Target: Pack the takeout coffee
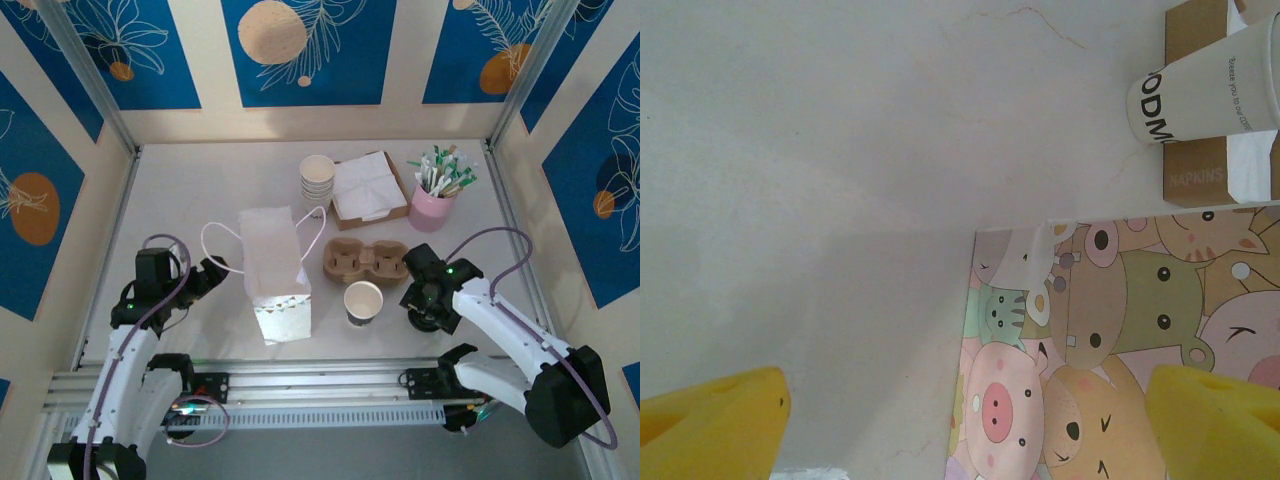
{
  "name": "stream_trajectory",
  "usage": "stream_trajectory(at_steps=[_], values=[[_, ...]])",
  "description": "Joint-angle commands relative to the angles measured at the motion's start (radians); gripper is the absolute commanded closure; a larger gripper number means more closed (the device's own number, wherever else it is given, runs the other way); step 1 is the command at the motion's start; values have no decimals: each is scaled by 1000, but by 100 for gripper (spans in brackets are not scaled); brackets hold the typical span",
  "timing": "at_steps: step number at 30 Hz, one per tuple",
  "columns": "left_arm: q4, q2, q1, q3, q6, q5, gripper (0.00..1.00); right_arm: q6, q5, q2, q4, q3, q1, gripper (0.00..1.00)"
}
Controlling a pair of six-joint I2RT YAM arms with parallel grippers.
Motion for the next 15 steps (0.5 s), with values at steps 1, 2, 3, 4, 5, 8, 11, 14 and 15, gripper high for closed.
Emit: stream_trajectory(at_steps=[1,2,3,4,5,8,11,14,15], values=[[5,0,11,-9,-1,-13,8,31,-4,2,-4,-16,-2,20],[7,2,11,-9,-1,-13,8,32,-4,2,-2,-18,-2,22],[7,3,11,-9,-1,-13,8,32,-4,3,-2,-19,-2,24],[6,3,11,-9,-1,-12,8,32,-3,3,-2,-19,-2,24],[5,3,11,-9,-1,-14,8,32,-3,2,-3,-17,-2,25],[5,3,11,-9,-1,-13,8,27,0,-2,-13,-5,-2,27],[4,2,10,-9,-2,-13,8,27,2,-17,-33,14,-2,28],[1,0,11,-7,-1,-16,8,18,-1,-41,-53,33,-2,28],[1,-1,11,-7,-1,-16,8,14,-6,-50,-60,42,-2,29]])
